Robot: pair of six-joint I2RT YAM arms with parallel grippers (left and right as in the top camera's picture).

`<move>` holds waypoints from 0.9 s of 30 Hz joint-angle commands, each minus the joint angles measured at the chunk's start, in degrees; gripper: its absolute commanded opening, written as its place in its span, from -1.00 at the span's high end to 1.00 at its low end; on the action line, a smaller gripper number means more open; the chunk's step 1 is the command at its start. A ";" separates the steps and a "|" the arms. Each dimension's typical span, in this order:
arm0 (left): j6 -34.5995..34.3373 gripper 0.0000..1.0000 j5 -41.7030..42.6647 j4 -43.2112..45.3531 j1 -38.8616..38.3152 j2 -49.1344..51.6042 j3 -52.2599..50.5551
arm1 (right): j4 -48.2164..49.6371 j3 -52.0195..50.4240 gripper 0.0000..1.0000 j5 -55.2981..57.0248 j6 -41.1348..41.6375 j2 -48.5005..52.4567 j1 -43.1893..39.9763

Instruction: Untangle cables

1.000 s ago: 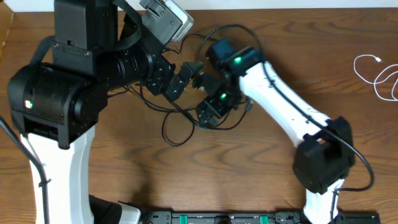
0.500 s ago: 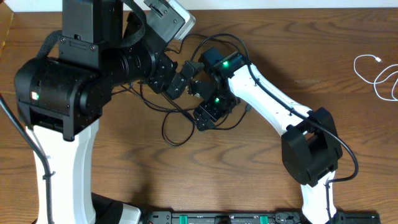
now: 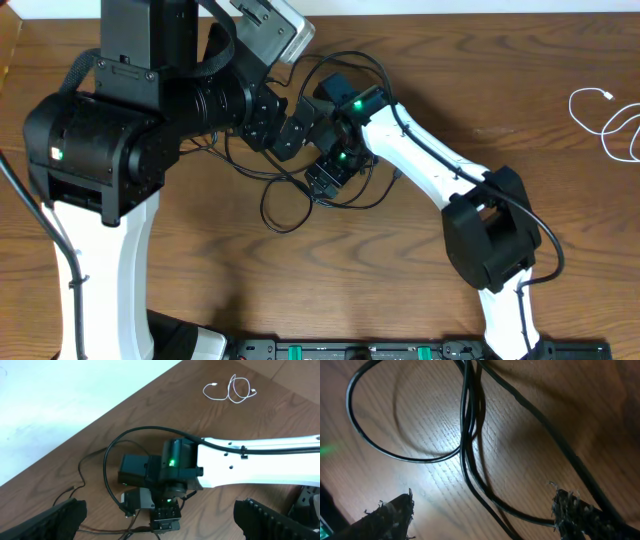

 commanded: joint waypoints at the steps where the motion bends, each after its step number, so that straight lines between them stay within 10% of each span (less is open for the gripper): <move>1: -0.66 -0.99 1.18 -0.04 -0.02 -0.17 0.42 | -0.04 -0.09 -0.68 -2.97 0.09 2.93 0.09; 21: -0.61 -0.99 5.84 0.13 -0.02 -0.17 0.42 | 1.27 -0.09 -0.35 -4.31 -0.70 3.82 6.67; 27: -0.66 -0.99 5.84 -0.33 -0.02 -0.17 0.42 | 1.07 -0.09 -0.54 -4.24 -8.87 3.82 6.38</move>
